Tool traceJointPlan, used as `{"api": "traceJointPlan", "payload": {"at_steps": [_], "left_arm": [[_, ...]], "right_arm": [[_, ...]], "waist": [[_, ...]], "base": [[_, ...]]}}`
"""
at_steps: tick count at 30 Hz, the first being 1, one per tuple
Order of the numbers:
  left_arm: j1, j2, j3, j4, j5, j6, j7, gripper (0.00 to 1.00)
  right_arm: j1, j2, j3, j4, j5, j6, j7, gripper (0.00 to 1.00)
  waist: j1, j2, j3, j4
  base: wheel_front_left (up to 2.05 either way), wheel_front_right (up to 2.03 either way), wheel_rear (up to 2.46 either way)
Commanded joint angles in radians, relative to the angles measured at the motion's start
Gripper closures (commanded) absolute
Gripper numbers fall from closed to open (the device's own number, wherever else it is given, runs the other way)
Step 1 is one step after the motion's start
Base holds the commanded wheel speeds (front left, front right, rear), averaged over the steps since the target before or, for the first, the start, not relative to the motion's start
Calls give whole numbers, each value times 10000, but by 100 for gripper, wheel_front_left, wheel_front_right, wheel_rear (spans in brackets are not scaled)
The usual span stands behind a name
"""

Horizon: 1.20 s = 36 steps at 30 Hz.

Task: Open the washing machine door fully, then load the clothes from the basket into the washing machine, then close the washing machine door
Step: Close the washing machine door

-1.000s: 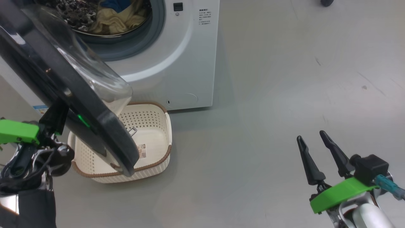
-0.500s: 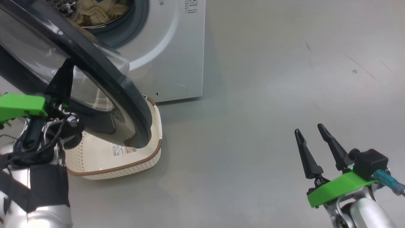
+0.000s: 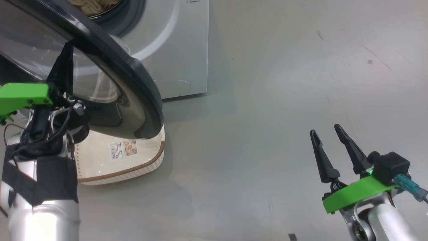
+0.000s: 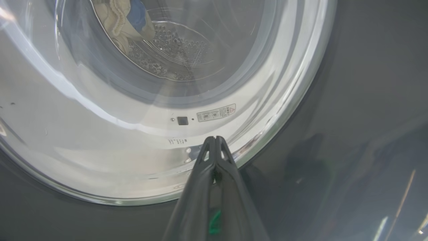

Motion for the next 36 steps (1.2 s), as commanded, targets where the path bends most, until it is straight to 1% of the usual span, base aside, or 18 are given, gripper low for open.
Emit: {"api": "traceJointPlan", "payload": {"at_steps": [1,8,11,19,24,26,30,35,36], "left_arm": [[-406,290,166,-287,7,-70,-51,100],[-155,616,-48,-364,320,-71,-485,100],[185,858,-245,-472,659,-71,-782,100],[1177,1265,-660,-1217,969,-71,-1334,100],[2261,1717,-1262,-2117,1593,-71,-2072,100],[2689,1800,-1368,-2451,1663,-71,-2396,100],[3499,2177,-1751,-2950,2247,-71,-2979,100],[4180,2847,-2362,-3366,3325,-71,-3491,100],[4284,3020,-2493,-3435,3711,-71,-3669,87]], "right_arm": [[-340,-74,111,-329,-55,-29,-97,0],[-234,-35,-18,-300,-88,-29,-97,0],[-136,-13,-14,-258,-57,-29,-97,0],[168,-8,-76,-198,58,-29,-97,0],[430,-42,-72,-206,69,-29,-97,0],[534,41,-151,-247,240,-29,-97,0],[718,1,-220,-314,286,-29,-97,0],[825,23,-212,-359,254,-29,-97,0],[834,21,-206,-366,246,-29,-97,0]], "waist": [[0,0,18,-7],[0,0,-185,132],[0,0,-420,228],[0,0,-1031,491],[0,0,-1501,687],[0,0,-1642,730],[0,0,-1790,807],[0,0,-1828,864],[0,0,-1827,868]], "base": [[0,0,0],[0,0,0],[0,0,0],[0,0,0],[0,0,0],[0,0,0],[0,0,0],[0,0,0],[0,0,0]]}}
